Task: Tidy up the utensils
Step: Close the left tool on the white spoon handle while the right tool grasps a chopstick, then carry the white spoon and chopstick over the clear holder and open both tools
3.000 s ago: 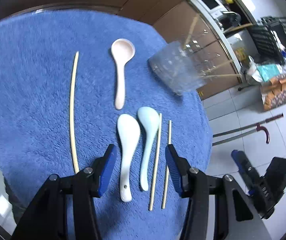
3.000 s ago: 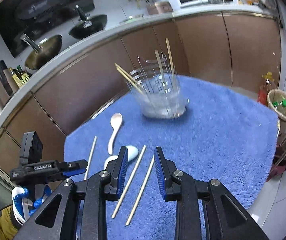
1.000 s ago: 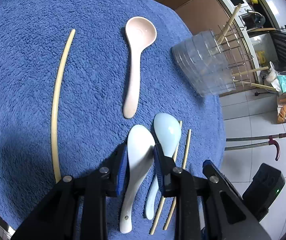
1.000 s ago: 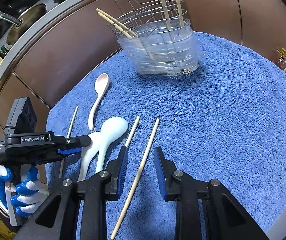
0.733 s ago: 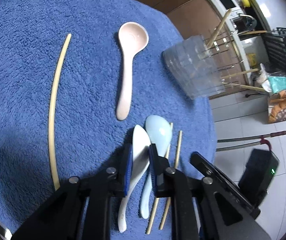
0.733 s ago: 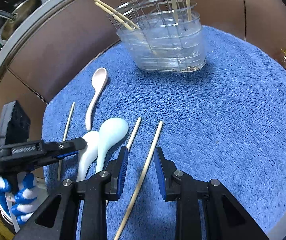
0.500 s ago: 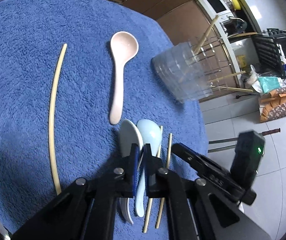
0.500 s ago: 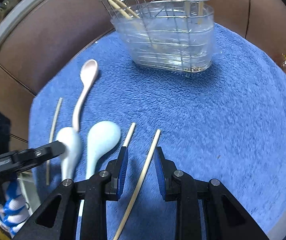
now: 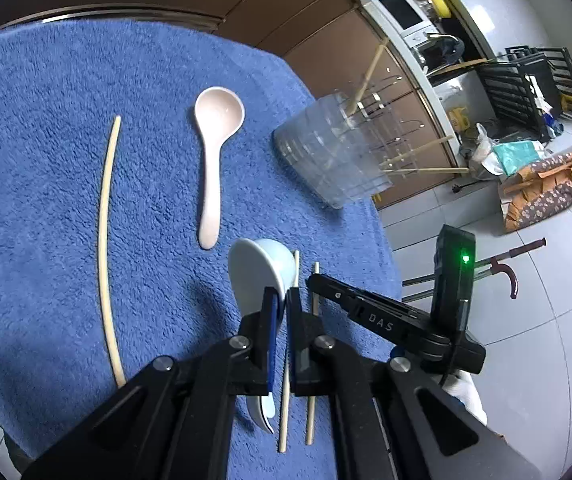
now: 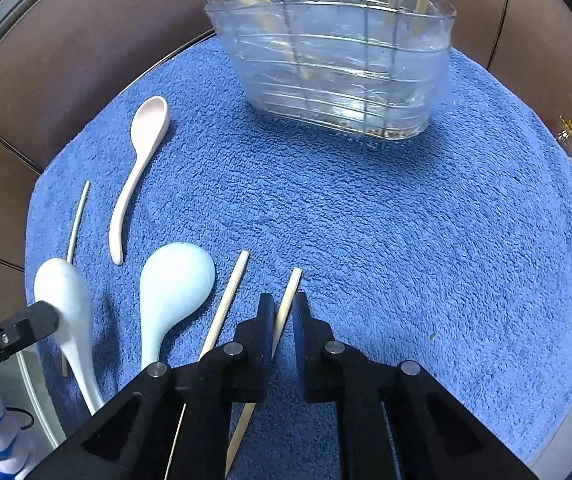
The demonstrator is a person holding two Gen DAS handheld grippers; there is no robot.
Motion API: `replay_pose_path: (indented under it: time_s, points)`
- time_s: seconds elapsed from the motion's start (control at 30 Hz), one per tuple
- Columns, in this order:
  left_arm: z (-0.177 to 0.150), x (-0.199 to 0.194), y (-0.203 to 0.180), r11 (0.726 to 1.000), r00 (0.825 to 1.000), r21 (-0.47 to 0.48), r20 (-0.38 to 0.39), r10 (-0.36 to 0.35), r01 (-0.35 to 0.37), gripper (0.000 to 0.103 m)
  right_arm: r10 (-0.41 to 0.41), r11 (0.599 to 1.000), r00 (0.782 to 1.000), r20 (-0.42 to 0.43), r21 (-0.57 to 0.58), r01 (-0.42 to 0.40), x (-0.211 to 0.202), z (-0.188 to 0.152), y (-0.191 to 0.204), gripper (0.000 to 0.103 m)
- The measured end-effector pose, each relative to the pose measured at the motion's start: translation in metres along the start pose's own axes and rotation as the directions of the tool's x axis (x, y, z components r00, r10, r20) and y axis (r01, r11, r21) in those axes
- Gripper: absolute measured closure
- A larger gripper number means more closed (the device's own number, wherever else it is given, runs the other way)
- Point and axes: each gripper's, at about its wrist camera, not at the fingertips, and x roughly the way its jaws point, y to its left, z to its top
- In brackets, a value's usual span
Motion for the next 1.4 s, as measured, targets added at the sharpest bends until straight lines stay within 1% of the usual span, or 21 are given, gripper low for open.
replay_pose_path:
  time_s: [0.1,0.17,0.37,0.57,0.67,0.83,0.9,1.03,1.17,1.33,1.4]
  points:
    - [-0.005,-0.01,-0.006,1.0,1.0,0.023,0.022,0.001,-0.002,0.1,0.023,1.0,0.999,0.039,-0.007,-0.023,-0.015,-0.006,-0.001,0.098]
    - [-0.007,-0.017,-0.01,0.999,0.999,0.037,0.035,0.001,-0.002,0.1,0.043,0.999,0.996,0.08,-0.026,-0.041,-0.03,-0.009,0.001,0.098]
    - [-0.014,-0.031,-0.022,0.998,0.997,0.061,0.073,0.005,-0.009,0.1,0.084,0.995,0.98,0.182,-0.073,-0.072,-0.073,-0.024,-0.005,0.098]
    - [-0.027,-0.048,-0.038,0.992,0.993,0.122,0.112,0.021,-0.034,0.1,0.116,0.991,0.956,0.27,-0.099,-0.093,-0.106,-0.045,0.005,0.097]
    - [-0.035,-0.06,-0.049,0.985,0.989,0.163,0.146,0.024,-0.048,0.1,0.128,0.99,0.943,0.307,-0.099,-0.102,-0.118,-0.055,0.009,0.097]
    - [-0.045,-0.074,-0.067,0.976,0.981,0.208,0.194,0.024,-0.065,0.1,0.137,0.989,0.921,0.363,-0.104,-0.106,-0.135,-0.069,0.011,0.097]
    - [-0.05,-0.08,-0.075,0.971,0.977,0.228,0.214,0.024,-0.074,0.1,0.145,0.988,0.911,0.385,-0.106,-0.113,-0.142,-0.074,0.01,0.097]
    - [-0.053,-0.086,-0.091,0.961,0.968,0.259,0.248,0.028,-0.094,0.1,0.162,0.986,0.884,0.439,-0.111,-0.126,-0.161,-0.083,0.008,0.098]
    - [-0.054,-0.094,-0.11,0.947,0.955,0.297,0.293,0.031,-0.122,0.1,0.172,0.984,0.859,0.482,-0.12,-0.129,-0.176,-0.086,0.007,0.098]
    - [-0.046,-0.105,-0.127,0.935,0.939,0.326,0.344,0.023,-0.143,0.1,0.182,0.982,0.826,0.533,-0.134,-0.13,-0.195,-0.084,0.005,0.098]
    - [-0.039,-0.107,-0.137,0.93,0.932,0.336,0.361,0.019,-0.149,0.1,0.182,0.982,0.808,0.56,-0.143,-0.123,-0.205,-0.08,0.004,0.098]
